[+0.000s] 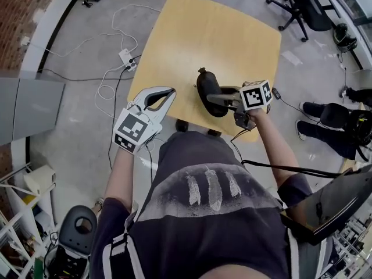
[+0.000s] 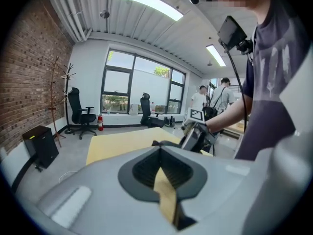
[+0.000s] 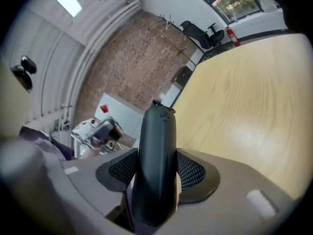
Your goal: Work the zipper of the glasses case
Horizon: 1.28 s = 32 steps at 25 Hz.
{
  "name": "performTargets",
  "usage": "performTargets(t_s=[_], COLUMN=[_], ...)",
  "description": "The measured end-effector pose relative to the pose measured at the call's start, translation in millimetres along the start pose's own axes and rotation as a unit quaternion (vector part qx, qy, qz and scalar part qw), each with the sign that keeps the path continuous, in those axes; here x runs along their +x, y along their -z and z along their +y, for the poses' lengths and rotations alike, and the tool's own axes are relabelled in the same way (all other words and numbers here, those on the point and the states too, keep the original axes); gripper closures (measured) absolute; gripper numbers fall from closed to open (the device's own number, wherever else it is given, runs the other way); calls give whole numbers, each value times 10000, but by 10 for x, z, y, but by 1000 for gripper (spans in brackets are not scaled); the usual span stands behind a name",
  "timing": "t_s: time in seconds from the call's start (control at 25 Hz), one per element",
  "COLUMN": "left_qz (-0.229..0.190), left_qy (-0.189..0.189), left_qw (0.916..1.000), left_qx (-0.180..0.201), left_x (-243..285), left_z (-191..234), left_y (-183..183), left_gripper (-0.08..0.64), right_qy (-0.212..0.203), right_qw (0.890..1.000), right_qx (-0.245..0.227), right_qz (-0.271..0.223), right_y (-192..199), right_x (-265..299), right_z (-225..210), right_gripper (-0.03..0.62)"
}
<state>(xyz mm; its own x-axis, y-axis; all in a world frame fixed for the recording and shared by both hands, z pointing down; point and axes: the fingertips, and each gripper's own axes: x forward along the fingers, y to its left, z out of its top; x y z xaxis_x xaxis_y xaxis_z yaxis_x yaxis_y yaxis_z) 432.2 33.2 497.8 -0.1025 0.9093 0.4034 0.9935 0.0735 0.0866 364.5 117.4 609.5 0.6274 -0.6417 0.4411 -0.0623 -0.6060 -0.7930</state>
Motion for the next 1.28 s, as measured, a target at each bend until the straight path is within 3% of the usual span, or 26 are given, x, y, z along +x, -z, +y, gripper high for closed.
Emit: performTargets(t_s=[0.16, 0.4, 0.48, 0.64, 0.96, 1.16, 1.28], left_qz=[-33, -235, -152, -171, -147, -201, -221], left_qy=[480, 859, 1019, 1407, 2002, 2418, 2455], left_qw=[9979, 9930, 9908, 9869, 9787, 9700, 9691], left_qx=[440, 781, 878, 775, 426, 153, 83], left_x=[104, 244, 300, 328, 288, 264, 270], left_z=[-191, -372, -433, -560, -635, -677, -692], left_y=[-131, -370, -368, -392, -363, -356, -389], left_gripper=[560, 559, 426, 383, 403, 492, 538], right_qy=[-725, -1056, -1180, -1291, -1584, -1607, -1633], right_qw=[9960, 9905, 9888, 9878, 9847, 9843, 9838], right_qx=[-111, -537, -588, -621, -522, -495, -466], right_qz=[-510, -704, -706, -613, -501, -529, -567], right_y=[-194, -309, -309, -262, -243, -274, -282], right_x=[-315, -552, -577, -582, -534, -514, -559], right_z=[544, 987, 1055, 1088, 1185, 1185, 1192], right_gripper=[344, 343, 342, 342, 342, 342, 342])
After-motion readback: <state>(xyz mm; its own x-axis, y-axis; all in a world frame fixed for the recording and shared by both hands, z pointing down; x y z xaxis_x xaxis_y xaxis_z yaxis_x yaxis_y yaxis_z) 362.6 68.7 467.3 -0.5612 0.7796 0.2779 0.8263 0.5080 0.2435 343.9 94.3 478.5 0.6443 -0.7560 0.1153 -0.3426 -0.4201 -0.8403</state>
